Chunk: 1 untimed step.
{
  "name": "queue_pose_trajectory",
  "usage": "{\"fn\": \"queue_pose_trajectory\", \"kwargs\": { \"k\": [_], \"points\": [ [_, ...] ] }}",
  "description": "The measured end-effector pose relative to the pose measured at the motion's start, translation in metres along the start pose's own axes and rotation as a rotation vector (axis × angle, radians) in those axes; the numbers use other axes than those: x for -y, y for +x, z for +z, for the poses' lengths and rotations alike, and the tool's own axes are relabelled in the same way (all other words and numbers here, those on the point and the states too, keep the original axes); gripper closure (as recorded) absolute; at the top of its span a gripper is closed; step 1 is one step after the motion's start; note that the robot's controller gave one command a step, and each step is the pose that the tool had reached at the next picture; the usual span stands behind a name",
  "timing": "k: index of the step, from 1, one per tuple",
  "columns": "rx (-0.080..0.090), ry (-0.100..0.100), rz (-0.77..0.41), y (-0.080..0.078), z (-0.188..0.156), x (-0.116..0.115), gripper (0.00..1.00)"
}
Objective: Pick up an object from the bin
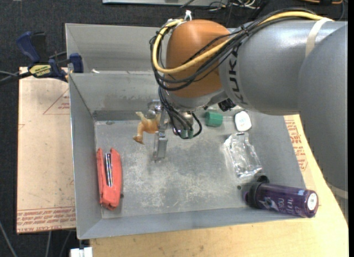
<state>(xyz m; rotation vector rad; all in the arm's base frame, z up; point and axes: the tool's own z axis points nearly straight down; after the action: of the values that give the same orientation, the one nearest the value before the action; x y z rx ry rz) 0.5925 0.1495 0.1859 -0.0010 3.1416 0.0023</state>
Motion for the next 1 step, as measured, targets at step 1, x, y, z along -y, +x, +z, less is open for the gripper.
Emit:
{"fn": "queue_pose_trajectory", "kwargs": {
  "k": [1],
  "points": [
    [0.001, -0.001, -0.317, -0.0061, 0.0352, -0.0356, 0.00]
  ]
}}
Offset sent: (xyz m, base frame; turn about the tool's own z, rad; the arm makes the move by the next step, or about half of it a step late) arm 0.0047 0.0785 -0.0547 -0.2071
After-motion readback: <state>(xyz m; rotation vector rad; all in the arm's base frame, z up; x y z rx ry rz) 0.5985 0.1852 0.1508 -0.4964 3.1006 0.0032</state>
